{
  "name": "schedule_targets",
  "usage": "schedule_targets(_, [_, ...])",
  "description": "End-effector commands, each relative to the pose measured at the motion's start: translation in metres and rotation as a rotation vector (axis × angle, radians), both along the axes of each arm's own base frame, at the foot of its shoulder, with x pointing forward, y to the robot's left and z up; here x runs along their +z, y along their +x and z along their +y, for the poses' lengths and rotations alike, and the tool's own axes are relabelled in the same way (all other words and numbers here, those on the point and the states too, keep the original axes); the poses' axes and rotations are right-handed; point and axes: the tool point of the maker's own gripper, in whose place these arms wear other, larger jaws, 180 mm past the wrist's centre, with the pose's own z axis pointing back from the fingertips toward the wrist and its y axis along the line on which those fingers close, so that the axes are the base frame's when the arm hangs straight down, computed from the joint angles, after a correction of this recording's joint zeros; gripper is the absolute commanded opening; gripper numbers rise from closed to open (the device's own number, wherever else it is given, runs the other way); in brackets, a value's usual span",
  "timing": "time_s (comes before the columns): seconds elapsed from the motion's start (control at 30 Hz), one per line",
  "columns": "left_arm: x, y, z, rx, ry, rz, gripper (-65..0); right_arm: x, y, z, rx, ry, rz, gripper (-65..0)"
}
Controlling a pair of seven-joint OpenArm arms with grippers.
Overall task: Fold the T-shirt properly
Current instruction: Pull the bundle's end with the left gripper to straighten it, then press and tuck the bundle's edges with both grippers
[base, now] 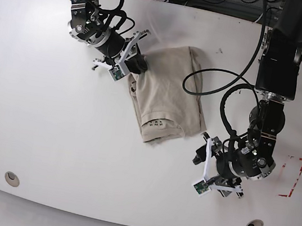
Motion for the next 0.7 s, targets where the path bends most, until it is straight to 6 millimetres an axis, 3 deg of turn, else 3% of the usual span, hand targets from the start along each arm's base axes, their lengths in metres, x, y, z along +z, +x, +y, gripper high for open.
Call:
schedule_targets(0.0, [0.036,0.002,-0.003,0.012,-0.020,-0.091,-28.5,0.035,0.014,0.011,0.007,0.023,-0.085,-55.0])
schedule_targets(0.13, [0.032,-0.026,-0.008,0.036,-0.040,-0.090,-28.5,0.059,0.021,0.015,-0.020,0.018,-0.128,-55.0])
schedule_targets(0.33, [0.009,-0.081,-0.042,0.019,-0.120,-0.044,-28.5,0.074,0.035,0.017,-0.032,0.023,-0.171,-55.0])
schedule_targets(0.47, [-0.018,-0.114,-0.057,0.018,-0.170,0.039,-28.5,0.065,0.039,0.014,-0.039,0.014,-0.148,-55.0])
schedule_targets(0.67, [-0.048,-0.143,-0.060,0.027,-0.193,0.129,-28.5,0.044,0.045,0.008,-0.053,-0.001,-0.097,-55.0])
